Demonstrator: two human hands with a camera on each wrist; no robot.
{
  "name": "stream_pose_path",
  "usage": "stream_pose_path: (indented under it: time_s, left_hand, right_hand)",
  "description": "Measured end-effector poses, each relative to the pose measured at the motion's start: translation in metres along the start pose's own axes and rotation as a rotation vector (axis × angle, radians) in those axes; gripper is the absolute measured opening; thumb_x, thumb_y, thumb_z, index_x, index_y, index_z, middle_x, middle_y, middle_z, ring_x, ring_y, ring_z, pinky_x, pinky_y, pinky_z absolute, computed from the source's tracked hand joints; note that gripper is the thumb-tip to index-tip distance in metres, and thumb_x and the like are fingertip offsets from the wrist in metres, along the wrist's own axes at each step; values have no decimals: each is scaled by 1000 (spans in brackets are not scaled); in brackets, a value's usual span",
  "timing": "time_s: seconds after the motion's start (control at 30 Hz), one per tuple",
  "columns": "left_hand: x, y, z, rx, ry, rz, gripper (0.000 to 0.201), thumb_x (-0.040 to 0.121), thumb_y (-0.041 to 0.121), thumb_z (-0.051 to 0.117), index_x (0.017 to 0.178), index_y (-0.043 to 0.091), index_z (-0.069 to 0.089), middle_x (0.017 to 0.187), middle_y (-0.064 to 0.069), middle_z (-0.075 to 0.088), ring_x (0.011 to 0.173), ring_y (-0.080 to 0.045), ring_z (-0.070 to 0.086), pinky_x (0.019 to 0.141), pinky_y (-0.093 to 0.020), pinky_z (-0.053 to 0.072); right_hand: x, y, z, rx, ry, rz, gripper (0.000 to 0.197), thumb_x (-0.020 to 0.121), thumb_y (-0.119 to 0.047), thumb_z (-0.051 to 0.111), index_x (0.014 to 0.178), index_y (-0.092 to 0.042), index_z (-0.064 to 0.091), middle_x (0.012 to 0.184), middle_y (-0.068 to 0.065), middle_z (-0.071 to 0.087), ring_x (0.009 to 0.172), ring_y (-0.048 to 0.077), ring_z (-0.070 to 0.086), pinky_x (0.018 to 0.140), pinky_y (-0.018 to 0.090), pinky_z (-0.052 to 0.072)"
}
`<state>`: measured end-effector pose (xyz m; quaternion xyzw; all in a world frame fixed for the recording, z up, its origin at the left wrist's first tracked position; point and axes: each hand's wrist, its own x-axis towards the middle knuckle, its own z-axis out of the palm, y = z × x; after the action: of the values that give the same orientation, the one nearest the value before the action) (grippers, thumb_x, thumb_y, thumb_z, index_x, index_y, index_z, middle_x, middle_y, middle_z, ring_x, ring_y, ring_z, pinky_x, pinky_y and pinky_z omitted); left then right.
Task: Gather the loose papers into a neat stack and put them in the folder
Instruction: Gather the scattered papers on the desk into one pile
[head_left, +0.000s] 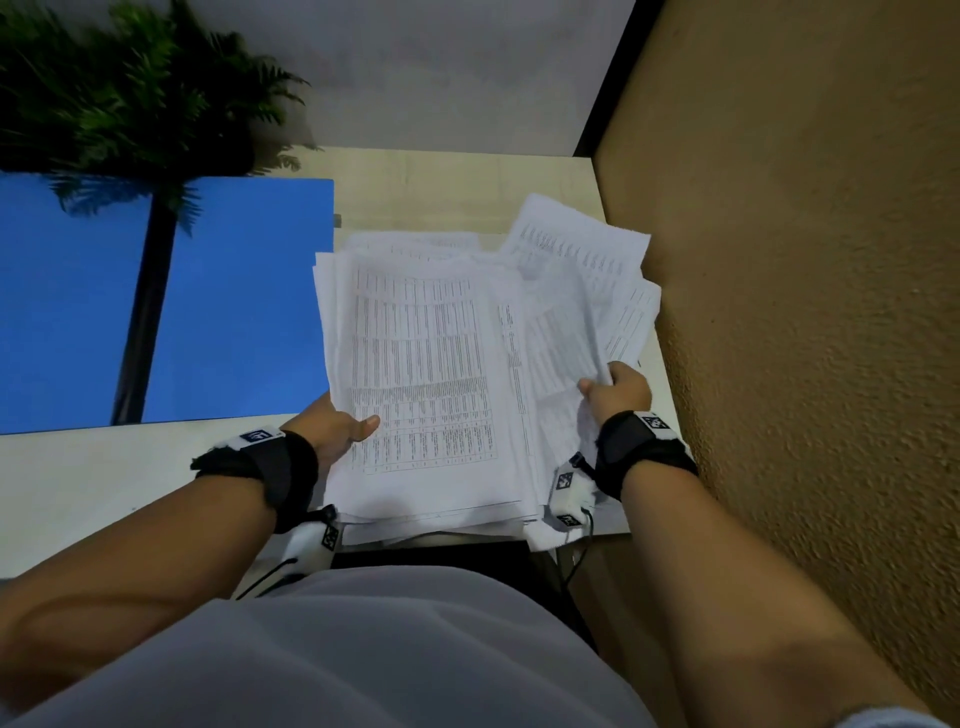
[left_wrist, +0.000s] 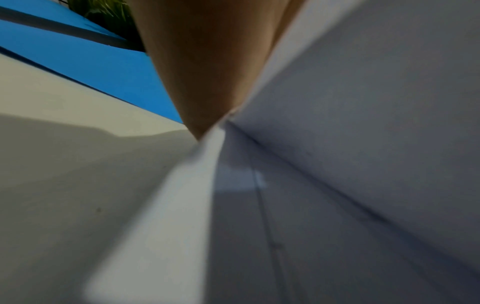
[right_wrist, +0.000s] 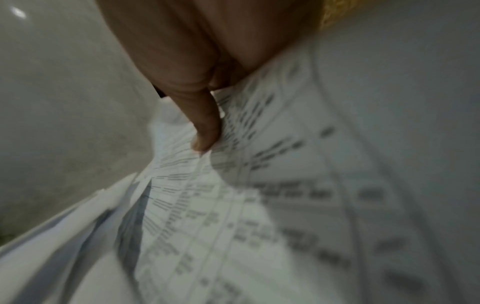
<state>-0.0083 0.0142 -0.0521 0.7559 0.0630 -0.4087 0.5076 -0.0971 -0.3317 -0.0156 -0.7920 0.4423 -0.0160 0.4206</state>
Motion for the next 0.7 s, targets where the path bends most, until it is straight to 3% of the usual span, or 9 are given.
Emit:
stream_pose_path:
  time_s: [0.07,0.13,0.23,0.3,0.4,0.47,0.5,0.6,0.7]
  left_hand:
    - [-4,7,3,48,4,10,57,91,8,64,144,18,46,138,-3,59,132,-27,51,115,-50,34]
    - [-10,15,8,101,6,13,55,93,7,64,144,16,45,139,-1,57,130,-24,50,115,-45,34]
    - [-12,21,13,125,26,-11,51,93,5,64,140,12,47,134,2,56,125,-20,51,107,-32,36]
    - [-12,22,12,101,34,-29,56,91,5,67,142,9,46,138,-5,57,129,-25,52,110,-36,37]
    - [-15,23,13,62,40,-51,55,89,2,68,140,8,48,135,-7,60,129,-27,53,112,-41,38]
    - [-17,24,15,43,60,-39,50,91,6,67,138,8,51,131,-5,61,127,-27,54,109,-39,40]
    - [-19,25,17,52,76,-21,48,93,13,65,139,10,50,131,-4,61,128,-27,53,107,-37,40]
    - [-24,28,19,39,92,11,57,97,43,56,146,17,45,138,0,55,133,-22,48,104,-31,37]
    - [-24,29,17,-55,62,1,83,83,69,57,149,22,41,145,8,50,137,-15,45,113,-35,34]
  right_hand:
    - [-4,-9,-18,-16,100,-94,9,89,-8,59,81,-10,55,86,11,58,80,22,55,69,26,44]
    - [-13,-29,-41,-20,218,-221,7,89,-7,56,93,-9,61,85,9,61,81,22,57,71,29,44]
    - [-34,-67,-76,-36,308,-402,27,88,-7,53,69,-25,49,64,-8,46,72,14,47,63,22,32]
    - [-47,-87,-95,18,307,-509,28,86,-7,52,66,-25,43,62,-10,39,69,12,42,55,25,28]
    - [-68,-112,-112,225,285,-585,27,83,-8,55,65,-26,46,64,-11,42,66,10,43,56,27,37]
    - [-82,-118,-115,375,213,-576,29,83,-2,60,75,-30,56,71,-10,56,66,3,54,59,20,46]
    - [-87,-117,-112,422,162,-561,30,84,0,62,81,-30,60,76,-11,61,68,-1,59,62,15,49]
    - [-90,-90,-90,472,12,-405,31,88,4,61,88,-27,62,75,-15,69,70,-7,65,62,14,52]
    - [-88,-47,-61,436,-178,-123,27,90,2,59,104,-21,62,93,-12,72,86,6,70,70,22,58]
